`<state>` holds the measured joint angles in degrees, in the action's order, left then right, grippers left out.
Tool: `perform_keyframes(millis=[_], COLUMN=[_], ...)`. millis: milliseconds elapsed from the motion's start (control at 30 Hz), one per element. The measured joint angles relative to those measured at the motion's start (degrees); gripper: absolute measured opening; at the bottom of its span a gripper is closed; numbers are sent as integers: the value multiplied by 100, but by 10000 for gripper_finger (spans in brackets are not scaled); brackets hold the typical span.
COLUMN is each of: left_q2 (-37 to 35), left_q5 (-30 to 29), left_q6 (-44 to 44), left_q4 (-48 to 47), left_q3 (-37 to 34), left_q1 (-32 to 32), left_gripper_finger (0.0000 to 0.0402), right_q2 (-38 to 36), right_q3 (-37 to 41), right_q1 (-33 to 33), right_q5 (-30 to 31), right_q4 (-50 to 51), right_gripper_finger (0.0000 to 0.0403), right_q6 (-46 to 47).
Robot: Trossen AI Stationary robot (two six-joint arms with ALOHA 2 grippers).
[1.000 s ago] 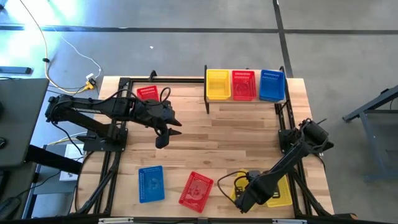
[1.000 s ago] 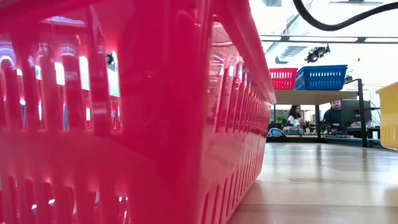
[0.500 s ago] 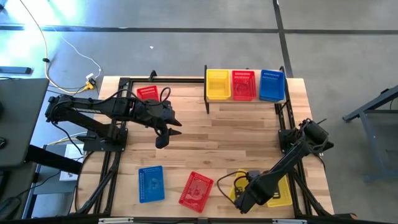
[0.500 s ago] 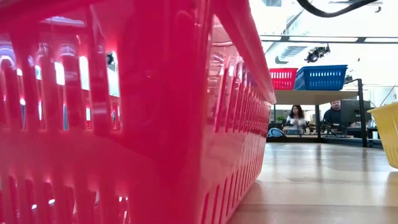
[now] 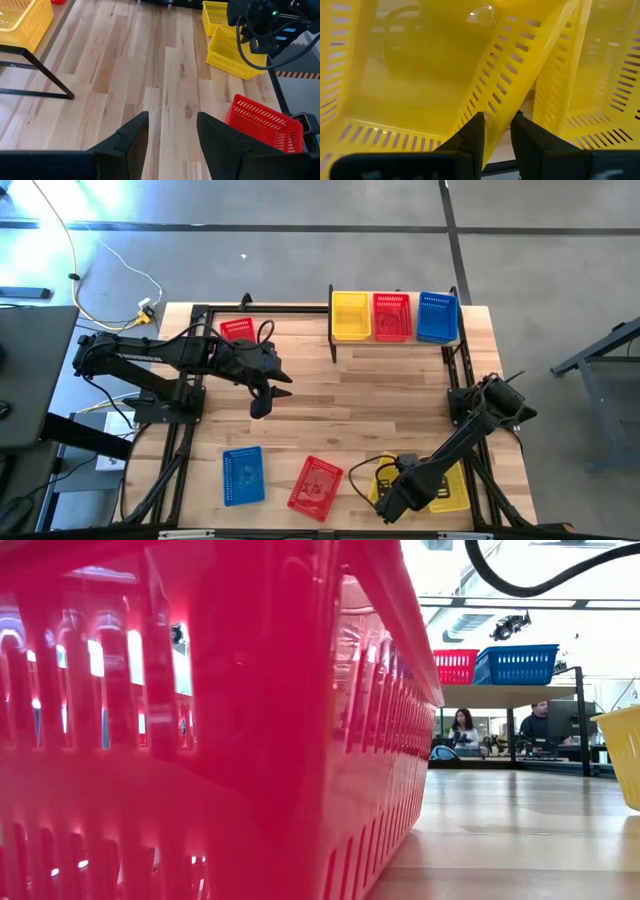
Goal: Stack baskets on shelf by color
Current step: Stack the left yellow basket on the yellow basket on the shelf
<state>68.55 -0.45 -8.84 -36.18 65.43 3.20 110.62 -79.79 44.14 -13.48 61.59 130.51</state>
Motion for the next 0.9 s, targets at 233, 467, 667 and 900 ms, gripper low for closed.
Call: perform_keyframes(millis=[233, 467, 667, 900], left_q2=[0, 0, 0, 0], left_q5=[0, -4, -123, -814], left_q6=[2, 0, 2, 153], left_q4=[2, 2, 2, 2], left_q3=[0, 0, 0, 0], left_q1=[0, -77, -379, -789], left_gripper_finger=[156, 156, 156, 156], right_q2=[1, -27, -107, -111], right_q3=[0, -2, -368, -1597], right_q1=[-110, -312, -528, -773], right_q5=[205, 620, 1319, 2265], right_q4=[101, 116, 546, 2416], right_gripper_finger=[12, 4, 2, 1], right_q6=[-52, -200, -298, -360])
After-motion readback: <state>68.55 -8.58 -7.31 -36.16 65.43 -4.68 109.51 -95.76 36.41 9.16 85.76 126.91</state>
